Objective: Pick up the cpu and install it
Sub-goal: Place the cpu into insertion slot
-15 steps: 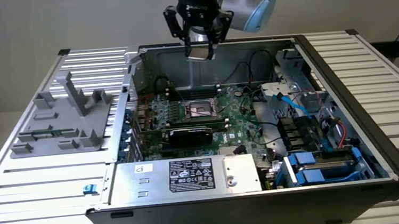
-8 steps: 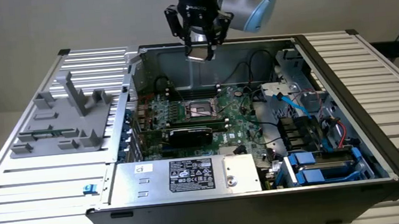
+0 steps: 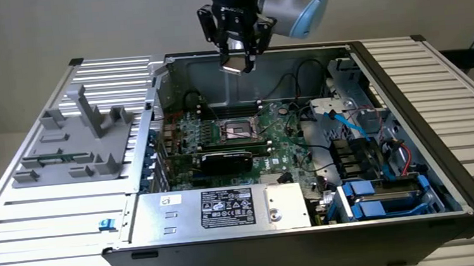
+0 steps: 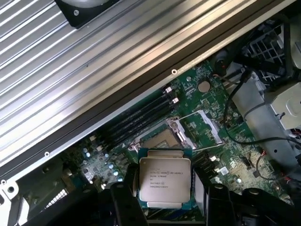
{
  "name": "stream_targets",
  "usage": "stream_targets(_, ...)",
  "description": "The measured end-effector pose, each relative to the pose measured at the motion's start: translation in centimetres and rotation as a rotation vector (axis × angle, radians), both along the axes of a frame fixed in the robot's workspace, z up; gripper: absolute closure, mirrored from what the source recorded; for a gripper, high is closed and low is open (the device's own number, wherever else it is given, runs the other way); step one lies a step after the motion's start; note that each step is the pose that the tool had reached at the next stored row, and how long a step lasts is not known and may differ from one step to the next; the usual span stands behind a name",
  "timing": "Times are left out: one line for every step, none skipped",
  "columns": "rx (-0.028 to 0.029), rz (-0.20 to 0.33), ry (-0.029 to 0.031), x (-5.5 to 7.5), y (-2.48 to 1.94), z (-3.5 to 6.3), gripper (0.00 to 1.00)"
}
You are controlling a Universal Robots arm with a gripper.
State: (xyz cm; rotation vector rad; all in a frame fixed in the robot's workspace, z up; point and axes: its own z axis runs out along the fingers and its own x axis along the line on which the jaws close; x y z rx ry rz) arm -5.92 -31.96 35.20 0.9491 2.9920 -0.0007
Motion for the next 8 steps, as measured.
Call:
stream_targets(0.0, -0.016, -0.0001, 0.0, 0.0, -0.01, 0.44)
stream_targets(0.0, -0.031, -0.0001, 0.0, 0.0, -0.02, 0.44)
stream_targets(0.0, -0.047, 0.0, 0.0, 0.0, -0.03, 0.44)
stream_targets(0.0, -0.062, 0.0, 0.0, 0.0, -0.04, 0.44)
stream_targets(0.0, -0.079, -0.0001, 0.0, 0.0, -0.05, 0.44)
stream_targets(0.0001, -0.094, 0.0, 0.0, 0.0, -0.06, 0.44)
stream_targets(0.0, -0.11, 0.0, 0.0, 0.0, -0.06, 0.44)
stream_targets(0.0, -0.126, -0.0001, 0.0, 0.0, -0.07, 0.44)
